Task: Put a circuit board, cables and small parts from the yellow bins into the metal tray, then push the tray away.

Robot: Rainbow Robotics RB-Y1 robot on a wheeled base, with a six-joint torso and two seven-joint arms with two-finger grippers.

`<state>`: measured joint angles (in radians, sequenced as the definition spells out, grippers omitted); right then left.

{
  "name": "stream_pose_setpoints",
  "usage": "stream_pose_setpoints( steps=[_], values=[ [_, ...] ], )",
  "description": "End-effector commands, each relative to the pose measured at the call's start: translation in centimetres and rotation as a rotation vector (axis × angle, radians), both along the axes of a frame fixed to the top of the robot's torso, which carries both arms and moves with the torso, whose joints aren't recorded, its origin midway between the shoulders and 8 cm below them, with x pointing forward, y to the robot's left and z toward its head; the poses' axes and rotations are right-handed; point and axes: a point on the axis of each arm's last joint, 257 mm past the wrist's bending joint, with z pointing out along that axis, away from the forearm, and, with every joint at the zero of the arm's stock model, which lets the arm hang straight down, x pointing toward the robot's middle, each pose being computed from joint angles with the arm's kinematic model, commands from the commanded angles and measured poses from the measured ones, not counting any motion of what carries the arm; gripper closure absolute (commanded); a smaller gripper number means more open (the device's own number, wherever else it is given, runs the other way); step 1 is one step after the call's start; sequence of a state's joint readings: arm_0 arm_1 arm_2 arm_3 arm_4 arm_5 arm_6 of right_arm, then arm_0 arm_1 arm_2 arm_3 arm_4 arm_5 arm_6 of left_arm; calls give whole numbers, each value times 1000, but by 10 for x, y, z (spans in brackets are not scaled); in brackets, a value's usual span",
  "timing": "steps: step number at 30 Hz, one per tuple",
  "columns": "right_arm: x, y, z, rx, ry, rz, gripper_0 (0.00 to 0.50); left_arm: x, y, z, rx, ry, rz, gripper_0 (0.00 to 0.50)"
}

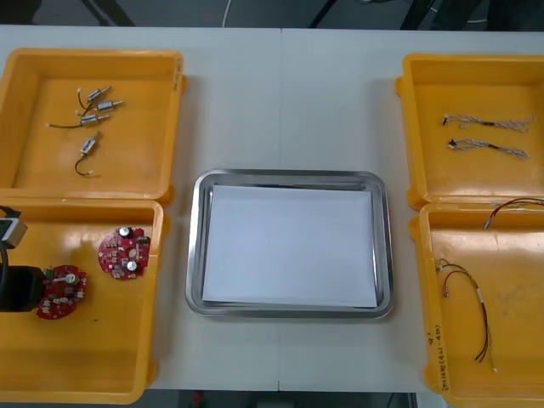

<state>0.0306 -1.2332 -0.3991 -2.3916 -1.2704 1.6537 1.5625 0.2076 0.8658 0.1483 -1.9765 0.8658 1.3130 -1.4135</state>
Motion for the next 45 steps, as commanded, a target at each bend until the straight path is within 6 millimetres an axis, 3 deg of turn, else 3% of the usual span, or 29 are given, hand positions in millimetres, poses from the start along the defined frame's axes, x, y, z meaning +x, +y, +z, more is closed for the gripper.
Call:
stream_pose_setpoints(
  steps=[1, 2, 3, 6, 24, 45],
  values=[
    [-3, -1, 1, -25, 14, 15, 500, -9, -6, -8, -25, 13, 46, 478],
    [-3, -1, 1, -22, 16, 15, 500, -9, -6, -8, -25, 11, 46, 373],
    [-3, -1, 1, -21, 14, 13, 500, -9, -7, -8, -29, 10, 47, 229],
    [-3, -2, 1, -23, 16, 12, 500, -7, -9, -7, -34, 6, 44, 0],
    [-2, -3, 1, -17, 17, 3, 500, 0, -10, -1, -39, -11, 44, 0],
    [-3, -3, 1, -18, 19, 5, 500, 29, 5, 55, -21, -22, 131, 0]
  ],
)
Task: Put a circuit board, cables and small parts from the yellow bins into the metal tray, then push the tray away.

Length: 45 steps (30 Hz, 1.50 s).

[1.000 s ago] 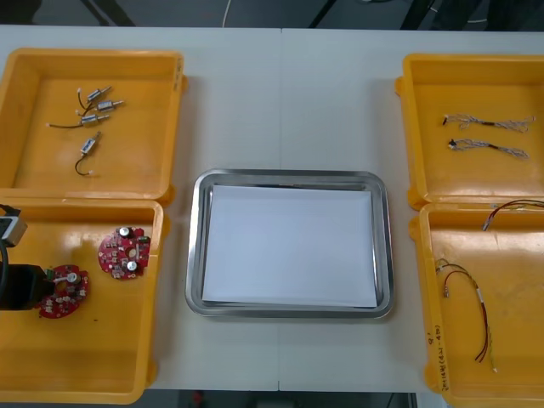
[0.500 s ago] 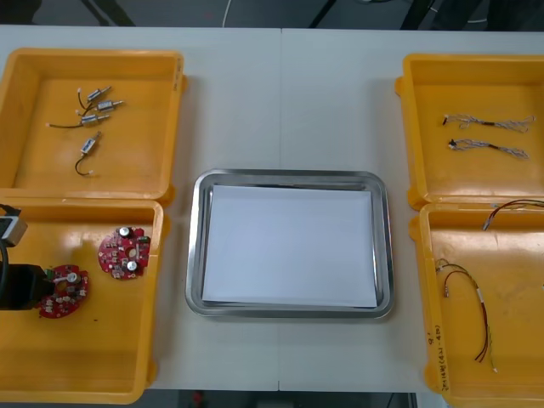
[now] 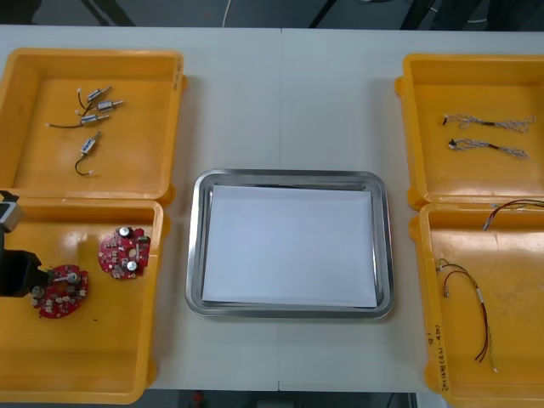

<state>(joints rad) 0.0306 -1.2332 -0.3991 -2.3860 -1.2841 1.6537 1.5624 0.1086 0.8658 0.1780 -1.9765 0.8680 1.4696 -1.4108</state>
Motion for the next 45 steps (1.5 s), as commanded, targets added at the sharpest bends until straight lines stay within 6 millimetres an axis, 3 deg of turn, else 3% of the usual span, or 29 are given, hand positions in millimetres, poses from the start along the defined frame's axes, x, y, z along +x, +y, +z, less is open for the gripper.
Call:
stream_pose_setpoints(
  steps=[1, 15, 29, 45],
  values=[
    [-1, -5, 3, -30, 8, 2, 500, 21, 4, 32, -50, -67, 157, 0],
    [-2, -5, 2, -30, 10, 2, 500, 27, 2, 38, -78, -66, 238, 0],
    [-4, -4, 2, -25, 18, 5, 500, 42, 3, 11, -74, -76, 263, 0],
    [-3, -5, 3, -30, 16, 1, 500, 35, -5, -22, -76, -67, 247, 0]
  ],
)
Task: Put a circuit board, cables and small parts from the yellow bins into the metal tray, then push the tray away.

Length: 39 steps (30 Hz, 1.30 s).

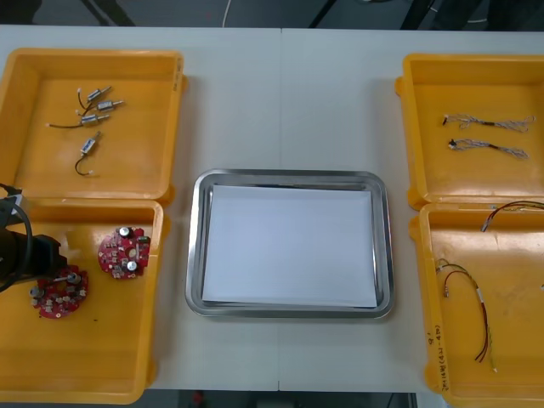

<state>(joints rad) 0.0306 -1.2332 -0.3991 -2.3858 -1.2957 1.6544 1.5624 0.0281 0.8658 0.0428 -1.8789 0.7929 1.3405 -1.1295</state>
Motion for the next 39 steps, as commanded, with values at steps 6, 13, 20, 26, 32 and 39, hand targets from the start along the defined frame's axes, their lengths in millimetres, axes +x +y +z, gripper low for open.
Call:
stream_pose_setpoints(
  steps=[6, 13, 20, 26, 32, 39],
  values=[
    [-1, -9, 4, -40, 8, -5, 500, -1, 5, -4, 10, -12, 24, 0],
    [-1, -9, 4, -42, 6, -7, 500, -5, 7, -7, 16, -6, 27, 0],
    [-1, -10, 4, -45, 6, -9, 500, -10, 10, -11, 11, -8, 34, 0],
    [-1, -11, 4, -46, 8, -10, 500, -13, 10, -12, 11, -11, 31, 0],
    [-1, -11, 4, -46, 6, -10, 500, -14, 13, -11, 11, -13, 37, 0],
    [-1, -11, 4, -46, 8, -10, 500, -14, 11, -11, 5, -13, 39, 495]
  ],
)
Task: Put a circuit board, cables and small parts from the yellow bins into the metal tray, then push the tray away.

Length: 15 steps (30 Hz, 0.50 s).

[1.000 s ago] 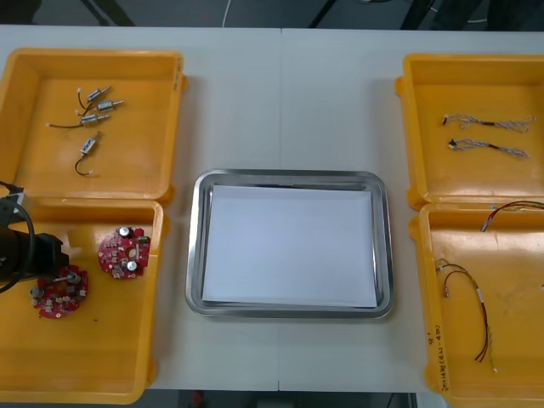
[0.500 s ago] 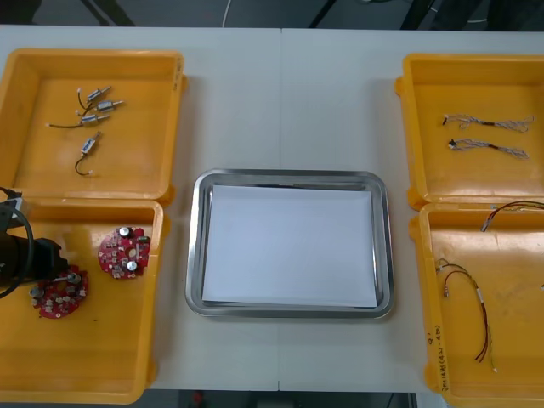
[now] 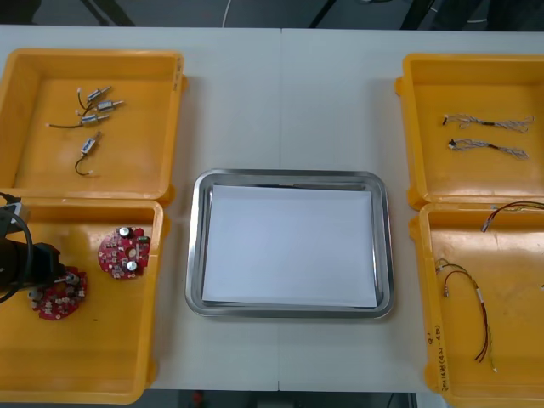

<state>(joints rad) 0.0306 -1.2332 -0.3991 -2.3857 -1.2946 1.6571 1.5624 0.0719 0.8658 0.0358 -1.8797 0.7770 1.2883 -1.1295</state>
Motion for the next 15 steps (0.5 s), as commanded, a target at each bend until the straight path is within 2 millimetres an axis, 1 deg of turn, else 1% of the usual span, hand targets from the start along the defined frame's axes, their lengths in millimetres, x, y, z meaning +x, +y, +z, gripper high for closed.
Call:
stream_pose_setpoints(
  steps=[1, 10, 15],
  values=[
    [-1, -10, 4, -43, 7, -7, 500, -7, 6, 1, -3, -4, 34, 500],
    [-1, -9, 4, -42, 8, -7, 500, -6, 5, 2, -9, -7, 38, 500],
    [-1, -9, 4, -42, 8, -7, 500, -4, 3, 6, -18, -16, 37, 499]
  ],
)
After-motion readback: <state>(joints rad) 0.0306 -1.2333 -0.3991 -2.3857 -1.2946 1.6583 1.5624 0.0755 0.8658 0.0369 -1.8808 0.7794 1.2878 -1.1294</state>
